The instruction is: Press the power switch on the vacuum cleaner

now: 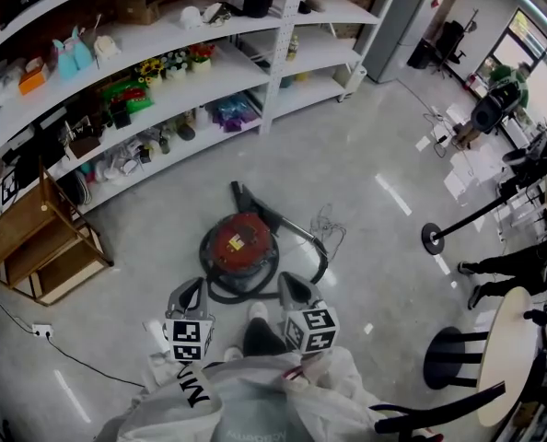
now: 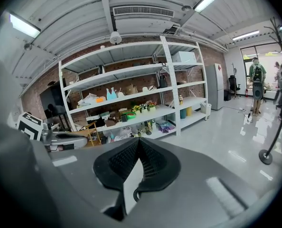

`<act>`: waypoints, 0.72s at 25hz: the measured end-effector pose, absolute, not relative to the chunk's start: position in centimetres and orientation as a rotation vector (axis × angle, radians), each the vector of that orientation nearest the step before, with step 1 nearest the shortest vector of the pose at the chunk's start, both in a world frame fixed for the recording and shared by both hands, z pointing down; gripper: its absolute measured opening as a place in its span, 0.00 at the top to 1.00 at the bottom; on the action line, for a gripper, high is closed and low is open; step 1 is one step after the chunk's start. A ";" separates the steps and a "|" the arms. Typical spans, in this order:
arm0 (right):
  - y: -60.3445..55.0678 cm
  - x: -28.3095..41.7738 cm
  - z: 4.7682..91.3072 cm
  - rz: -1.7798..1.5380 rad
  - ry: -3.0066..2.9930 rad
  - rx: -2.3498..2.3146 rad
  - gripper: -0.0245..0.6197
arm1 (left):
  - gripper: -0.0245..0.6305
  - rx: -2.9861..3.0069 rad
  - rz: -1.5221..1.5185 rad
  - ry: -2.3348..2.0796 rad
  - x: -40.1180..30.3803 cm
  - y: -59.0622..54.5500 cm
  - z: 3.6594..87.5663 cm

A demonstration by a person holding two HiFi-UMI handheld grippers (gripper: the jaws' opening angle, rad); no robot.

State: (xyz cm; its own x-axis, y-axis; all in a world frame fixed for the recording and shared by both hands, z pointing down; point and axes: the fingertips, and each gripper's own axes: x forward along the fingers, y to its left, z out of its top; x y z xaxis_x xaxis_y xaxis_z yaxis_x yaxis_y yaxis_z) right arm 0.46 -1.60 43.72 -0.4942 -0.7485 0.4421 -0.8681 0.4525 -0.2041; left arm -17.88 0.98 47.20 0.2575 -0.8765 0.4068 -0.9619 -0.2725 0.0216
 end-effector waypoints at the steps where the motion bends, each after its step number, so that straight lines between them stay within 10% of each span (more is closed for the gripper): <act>1: -2.1 0.6 43.8 0.593 -2.418 1.385 0.96 | 0.96 2.265 0.467 -1.703 -17.7 0.6 47.2; 18: -9.5 2.8 44.9 0.643 -2.449 1.326 0.96 | 0.96 2.221 0.529 -1.747 -15.5 -5.7 47.6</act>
State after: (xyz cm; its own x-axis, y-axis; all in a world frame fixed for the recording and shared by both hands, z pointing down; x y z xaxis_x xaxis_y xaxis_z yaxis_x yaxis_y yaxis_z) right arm 2.78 -9.46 44.92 -0.5385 -0.7163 0.4438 -0.8419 0.4791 -0.2483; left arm -15.52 -5.68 47.61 0.2076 -0.8738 0.4398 -0.9709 -0.2388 -0.0161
